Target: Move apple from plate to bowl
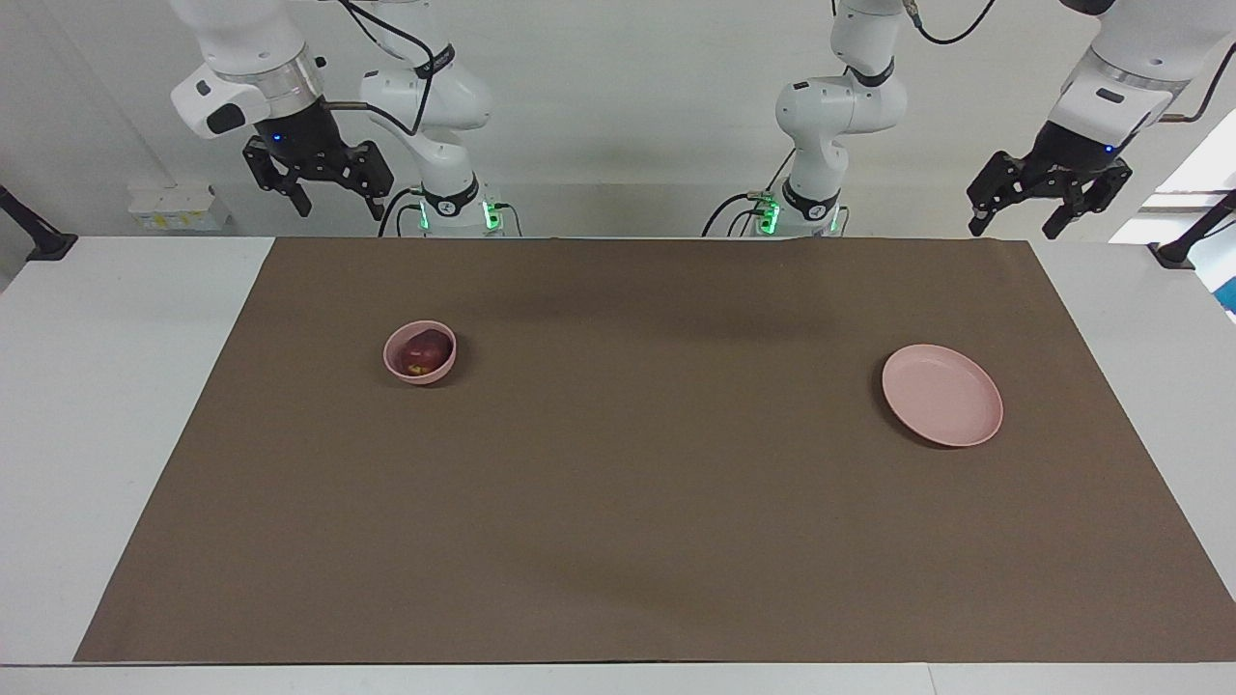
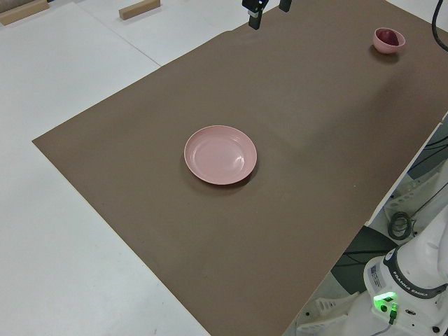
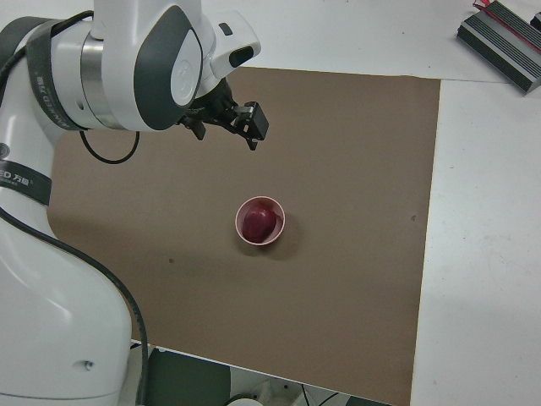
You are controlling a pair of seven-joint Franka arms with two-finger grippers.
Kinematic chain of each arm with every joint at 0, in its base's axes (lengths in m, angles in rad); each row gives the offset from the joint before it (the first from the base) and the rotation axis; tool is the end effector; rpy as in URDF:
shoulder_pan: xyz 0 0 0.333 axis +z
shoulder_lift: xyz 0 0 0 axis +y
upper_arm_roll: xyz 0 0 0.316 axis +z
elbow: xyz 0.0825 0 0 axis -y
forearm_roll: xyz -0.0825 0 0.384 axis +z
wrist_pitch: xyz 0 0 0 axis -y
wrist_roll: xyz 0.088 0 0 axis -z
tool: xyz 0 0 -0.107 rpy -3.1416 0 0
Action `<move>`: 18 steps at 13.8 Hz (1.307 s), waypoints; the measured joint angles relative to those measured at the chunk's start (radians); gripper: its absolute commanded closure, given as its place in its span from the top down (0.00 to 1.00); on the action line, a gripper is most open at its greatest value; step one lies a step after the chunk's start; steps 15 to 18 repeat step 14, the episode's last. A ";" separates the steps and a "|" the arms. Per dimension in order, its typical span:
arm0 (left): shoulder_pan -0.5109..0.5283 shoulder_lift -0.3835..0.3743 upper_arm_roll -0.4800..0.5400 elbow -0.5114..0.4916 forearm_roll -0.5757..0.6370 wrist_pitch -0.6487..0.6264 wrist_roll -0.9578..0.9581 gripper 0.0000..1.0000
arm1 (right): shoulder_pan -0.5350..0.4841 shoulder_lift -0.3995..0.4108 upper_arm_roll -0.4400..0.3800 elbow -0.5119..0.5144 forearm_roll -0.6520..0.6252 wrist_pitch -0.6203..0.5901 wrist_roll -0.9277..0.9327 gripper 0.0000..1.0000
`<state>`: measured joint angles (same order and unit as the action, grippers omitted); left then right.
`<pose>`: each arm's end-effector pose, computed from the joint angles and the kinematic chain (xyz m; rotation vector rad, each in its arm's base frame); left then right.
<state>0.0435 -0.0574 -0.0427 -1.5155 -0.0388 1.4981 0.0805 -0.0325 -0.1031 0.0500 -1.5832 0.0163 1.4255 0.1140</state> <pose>0.5287 -0.0048 0.6750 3.1037 -0.1293 0.0643 0.5064 0.0124 0.6610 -3.1294 0.1487 0.0867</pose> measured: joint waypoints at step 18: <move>0.000 0.000 0.000 0.000 0.000 0.000 0.000 1.00 | 0.014 0.012 -0.024 0.013 0.000 -0.003 -0.001 1.00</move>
